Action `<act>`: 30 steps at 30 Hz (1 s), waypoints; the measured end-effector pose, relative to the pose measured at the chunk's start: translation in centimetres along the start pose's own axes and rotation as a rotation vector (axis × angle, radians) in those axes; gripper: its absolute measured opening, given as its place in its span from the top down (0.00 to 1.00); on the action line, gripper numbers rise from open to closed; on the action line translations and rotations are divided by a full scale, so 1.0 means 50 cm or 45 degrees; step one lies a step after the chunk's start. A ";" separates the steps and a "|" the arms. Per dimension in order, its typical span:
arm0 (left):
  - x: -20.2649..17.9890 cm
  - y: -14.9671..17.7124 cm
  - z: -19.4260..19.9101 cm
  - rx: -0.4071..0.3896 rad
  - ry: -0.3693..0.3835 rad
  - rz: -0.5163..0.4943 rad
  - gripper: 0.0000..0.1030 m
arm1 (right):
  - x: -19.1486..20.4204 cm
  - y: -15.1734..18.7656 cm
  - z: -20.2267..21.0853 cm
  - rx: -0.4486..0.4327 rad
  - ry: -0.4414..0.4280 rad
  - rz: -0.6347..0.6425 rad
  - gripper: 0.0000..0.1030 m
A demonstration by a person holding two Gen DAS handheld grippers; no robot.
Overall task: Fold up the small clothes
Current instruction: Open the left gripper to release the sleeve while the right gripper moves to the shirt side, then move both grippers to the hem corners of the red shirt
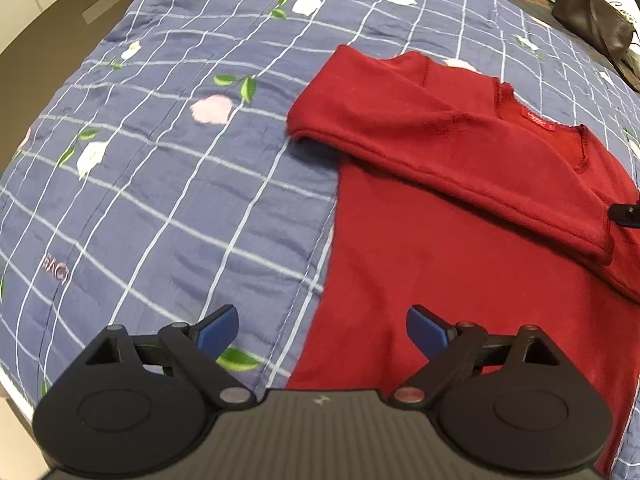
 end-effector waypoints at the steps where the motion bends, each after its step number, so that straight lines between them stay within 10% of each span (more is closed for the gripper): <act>1: 0.005 0.003 0.001 0.008 -0.001 0.005 0.07 | -0.009 0.006 0.009 -0.005 -0.005 -0.023 0.73; 4: 0.024 0.018 0.005 0.060 -0.008 0.010 0.06 | -0.029 0.042 0.044 -0.019 -0.045 -0.042 0.33; 9: 0.059 0.050 0.006 0.151 0.011 0.013 0.04 | -0.053 0.164 0.111 0.033 -0.088 -0.020 0.13; 21: 0.078 0.167 -0.012 0.351 -0.045 -0.137 0.02 | -0.123 0.503 0.158 0.352 0.176 -0.032 0.06; 30: 0.109 0.266 0.058 0.307 0.012 -0.097 0.01 | -0.139 0.629 0.233 0.287 0.268 -0.084 0.01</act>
Point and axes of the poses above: each gripper's, at about its wrist camera, not at the fingertips, and z roughly against the way its jaws point, x to its left, y to its underside, the point moved 4 cm from there along -z, roughly the way its jaws point, and after that the axes turned 13 degrees about y, right-handed, at the moved point
